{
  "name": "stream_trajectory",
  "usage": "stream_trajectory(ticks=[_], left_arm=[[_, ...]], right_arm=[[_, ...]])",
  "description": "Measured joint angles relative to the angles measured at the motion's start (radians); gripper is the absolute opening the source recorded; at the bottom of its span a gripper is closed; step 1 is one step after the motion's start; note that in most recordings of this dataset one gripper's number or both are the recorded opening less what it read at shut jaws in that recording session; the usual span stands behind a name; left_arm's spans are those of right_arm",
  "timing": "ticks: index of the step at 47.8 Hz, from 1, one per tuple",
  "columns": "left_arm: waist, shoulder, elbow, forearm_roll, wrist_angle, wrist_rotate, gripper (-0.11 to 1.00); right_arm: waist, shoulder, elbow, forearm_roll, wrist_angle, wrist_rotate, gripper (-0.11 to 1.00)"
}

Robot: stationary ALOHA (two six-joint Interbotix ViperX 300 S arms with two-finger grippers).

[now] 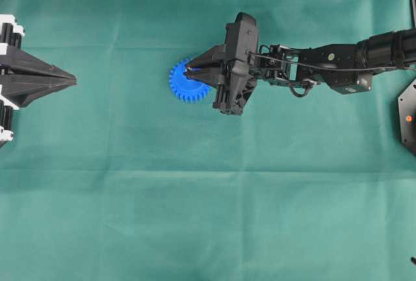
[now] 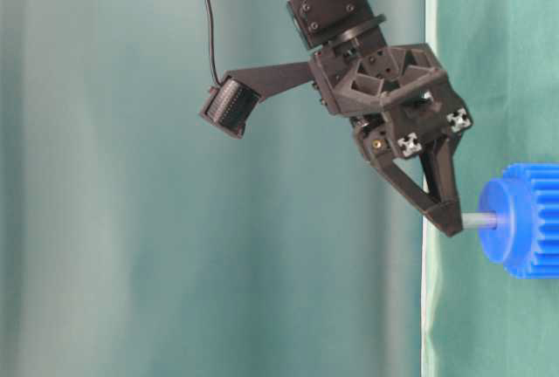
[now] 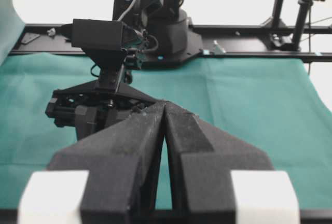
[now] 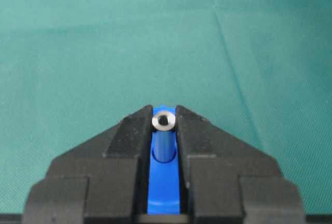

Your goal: Insert the shaft placed at a random location into the center hole of the medium gear at another random location.

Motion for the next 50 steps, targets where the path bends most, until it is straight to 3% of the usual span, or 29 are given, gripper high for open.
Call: stream_trajectory(ticks=[26,30,39,41,46,50], left_arm=[[0.0,0.0,0.0,0.0,0.006,0.0,0.0],[0.002,-0.002,0.0,0.0,0.008,0.0,0.0],[0.002,-0.002,0.0,0.0,0.008,0.0,0.0],[0.0,-0.002,0.0,0.0,0.008,0.0,0.0],[0.0,-0.002,0.0,0.0,0.008,0.0,0.0],[0.0,-0.002,0.0,0.0,0.006,0.0,0.0]], right_arm=[[0.0,0.04,-0.002,0.0,0.0,0.003,0.14],[0.0,0.04,-0.002,0.0,0.0,0.003,0.3],[-0.002,0.04,-0.005,0.0,0.0,0.003,0.85],[-0.002,0.04,-0.005,0.002,0.0,0.003,0.88],[0.0,0.04,-0.005,0.0,0.003,0.003,0.78],[0.0,0.032,-0.005,0.0,0.014,0.003,0.78]])
